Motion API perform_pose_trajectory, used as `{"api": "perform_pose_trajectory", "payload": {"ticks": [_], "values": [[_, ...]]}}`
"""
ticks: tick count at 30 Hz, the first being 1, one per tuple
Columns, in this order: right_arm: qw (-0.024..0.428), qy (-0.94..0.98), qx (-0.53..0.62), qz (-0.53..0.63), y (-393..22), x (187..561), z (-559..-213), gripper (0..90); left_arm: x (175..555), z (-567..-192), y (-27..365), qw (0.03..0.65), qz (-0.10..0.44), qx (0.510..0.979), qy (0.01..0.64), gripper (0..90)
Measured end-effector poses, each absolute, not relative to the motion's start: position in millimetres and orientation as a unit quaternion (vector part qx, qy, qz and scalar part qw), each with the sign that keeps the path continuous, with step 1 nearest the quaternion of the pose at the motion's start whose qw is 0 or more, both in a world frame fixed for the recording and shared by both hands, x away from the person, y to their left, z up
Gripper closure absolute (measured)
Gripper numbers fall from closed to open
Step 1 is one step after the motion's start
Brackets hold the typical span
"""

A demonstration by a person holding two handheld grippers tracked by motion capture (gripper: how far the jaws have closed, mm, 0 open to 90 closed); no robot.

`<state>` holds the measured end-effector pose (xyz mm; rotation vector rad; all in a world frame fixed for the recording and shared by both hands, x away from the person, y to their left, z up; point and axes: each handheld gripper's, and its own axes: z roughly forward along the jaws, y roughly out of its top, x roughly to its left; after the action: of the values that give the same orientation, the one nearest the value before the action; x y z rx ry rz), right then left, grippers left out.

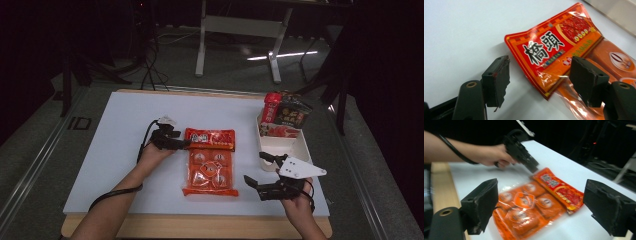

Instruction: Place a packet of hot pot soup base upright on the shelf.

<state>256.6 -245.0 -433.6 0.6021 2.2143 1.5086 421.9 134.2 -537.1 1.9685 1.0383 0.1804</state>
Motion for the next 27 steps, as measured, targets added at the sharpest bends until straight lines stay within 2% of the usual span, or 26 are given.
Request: {"api": "perform_pose_trajectory", "payload": {"ticks": [2, 5, 9, 11, 20, 27], "values": [[0.180, 0.790, 0.218, 0.545, -245, 257, -433, 10.3, 427, -540, 134, 0.439, 0.068, 0.791, 0.421, 32.5], [0.204, 0.780, 0.225, 0.546, -245, 254, -431, 9.8, 433, -542, 132, 0.437, 0.061, 0.791, 0.424, 32.5], [0.209, 0.786, 0.228, 0.536, -243, 252, -431, 9.9, 439, -547, 129, 0.429, 0.055, 0.795, 0.426, 32.6], [0.216, 0.788, 0.228, 0.529, -242, 251, -432, 13.0, 441, -549, 128, 0.428, 0.051, 0.796, 0.424, 35.2], [0.200, 0.796, 0.234, 0.522, -240, 250, -434, 17.0, 447, -553, 129, 0.426, 0.030, 0.800, 0.422, 44.6], [0.196, 0.798, 0.233, 0.520, -238, 250, -435, 17.2, 446, -553, 123, 0.429, 0.008, 0.806, 0.408, 52.7]]}}
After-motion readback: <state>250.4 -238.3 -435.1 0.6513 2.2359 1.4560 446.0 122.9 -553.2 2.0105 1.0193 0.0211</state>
